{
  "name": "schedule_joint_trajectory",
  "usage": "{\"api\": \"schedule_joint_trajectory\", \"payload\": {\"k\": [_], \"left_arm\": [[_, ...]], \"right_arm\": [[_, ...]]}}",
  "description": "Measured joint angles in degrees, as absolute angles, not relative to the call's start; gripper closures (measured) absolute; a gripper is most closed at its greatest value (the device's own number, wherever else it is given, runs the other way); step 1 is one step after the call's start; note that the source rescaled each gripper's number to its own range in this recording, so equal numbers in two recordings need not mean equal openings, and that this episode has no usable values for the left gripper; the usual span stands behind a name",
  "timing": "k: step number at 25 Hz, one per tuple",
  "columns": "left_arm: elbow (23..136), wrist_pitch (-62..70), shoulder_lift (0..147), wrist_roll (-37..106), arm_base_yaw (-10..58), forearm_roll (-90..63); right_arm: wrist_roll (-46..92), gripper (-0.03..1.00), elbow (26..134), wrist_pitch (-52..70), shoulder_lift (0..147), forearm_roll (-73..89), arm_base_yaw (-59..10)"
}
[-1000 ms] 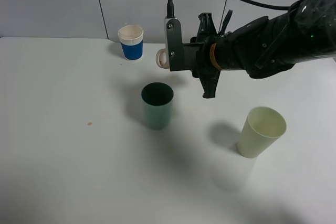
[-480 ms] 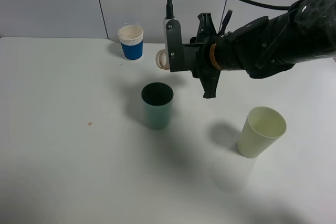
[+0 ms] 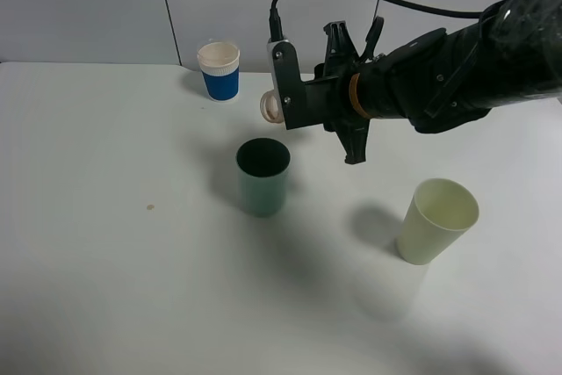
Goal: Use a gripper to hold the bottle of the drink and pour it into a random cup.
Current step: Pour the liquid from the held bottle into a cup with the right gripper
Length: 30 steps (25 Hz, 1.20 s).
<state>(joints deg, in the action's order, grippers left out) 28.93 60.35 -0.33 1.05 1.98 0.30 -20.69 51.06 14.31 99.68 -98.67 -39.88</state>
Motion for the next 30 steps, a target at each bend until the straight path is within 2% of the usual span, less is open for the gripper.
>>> {"api": "schedule_joint_trajectory", "payload": {"k": [30], "left_arm": [[28.93, 60.35, -0.33, 1.05, 1.98, 0.30]], "right_arm": [[-10.44, 0.96, 55.57, 16.02, 100.75, -97.34, -39.88]]}}
